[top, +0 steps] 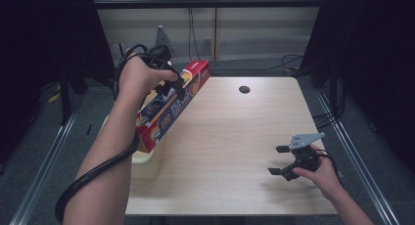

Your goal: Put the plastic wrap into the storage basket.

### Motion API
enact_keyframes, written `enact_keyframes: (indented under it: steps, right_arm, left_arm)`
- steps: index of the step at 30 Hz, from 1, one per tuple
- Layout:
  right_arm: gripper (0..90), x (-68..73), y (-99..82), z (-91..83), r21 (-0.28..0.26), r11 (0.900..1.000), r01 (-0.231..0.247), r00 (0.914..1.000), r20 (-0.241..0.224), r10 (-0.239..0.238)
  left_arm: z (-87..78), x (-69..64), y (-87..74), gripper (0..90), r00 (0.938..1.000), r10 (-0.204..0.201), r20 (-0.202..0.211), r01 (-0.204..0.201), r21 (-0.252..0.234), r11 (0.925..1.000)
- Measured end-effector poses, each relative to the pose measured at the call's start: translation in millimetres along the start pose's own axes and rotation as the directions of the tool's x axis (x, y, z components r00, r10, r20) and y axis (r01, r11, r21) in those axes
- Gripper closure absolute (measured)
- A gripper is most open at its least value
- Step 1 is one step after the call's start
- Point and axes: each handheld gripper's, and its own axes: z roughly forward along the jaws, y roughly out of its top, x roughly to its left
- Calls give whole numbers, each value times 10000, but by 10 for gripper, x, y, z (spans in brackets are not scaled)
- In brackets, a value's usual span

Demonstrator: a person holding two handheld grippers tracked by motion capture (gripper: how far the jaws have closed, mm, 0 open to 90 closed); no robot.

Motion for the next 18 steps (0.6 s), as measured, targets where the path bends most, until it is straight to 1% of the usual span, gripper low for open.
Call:
enact_keyframes:
  steps: [2,3,6,7,10,12,17,18]
  right_arm:
    - [82,1,-1,1,12,10000,11,10000,12,-11]
    - [82,3,0,1,15,10000,4,10000,10,-4]
    - [82,4,2,3,35,10000,32,10000,-42,-32]
    - [82,6,3,-1,38,10000,-6,10000,-21,7]
    - [82,8,5,-7,-12,10000,-40,10000,41,40]
    - [82,8,4,-5,9,10000,-17,10000,38,17]
    - [82,6,7,1,26,10000,17,10000,-5,-17]
    - [82,7,7,1,25,10000,12,10000,-8,-12]
  left_arm:
    - [-36,30,-17,410,9999,-99,-112,98,-85,9999]
    - [-48,39,-24,410,9998,-158,-78,158,-62,9999]
    - [-83,91,-48,410,9993,-328,-175,326,-137,9994]
    - [-98,112,-56,410,9993,-321,-214,318,-119,9994]
    - [-141,164,-80,410,9985,-499,-218,495,-201,9986]
    - [-164,188,-98,410,9980,-521,-359,513,-224,9984]
    - [-221,240,-139,411,9971,-680,-347,671,-256,9974]
    - [-233,251,-144,411,9971,-646,-404,636,-255,9976]
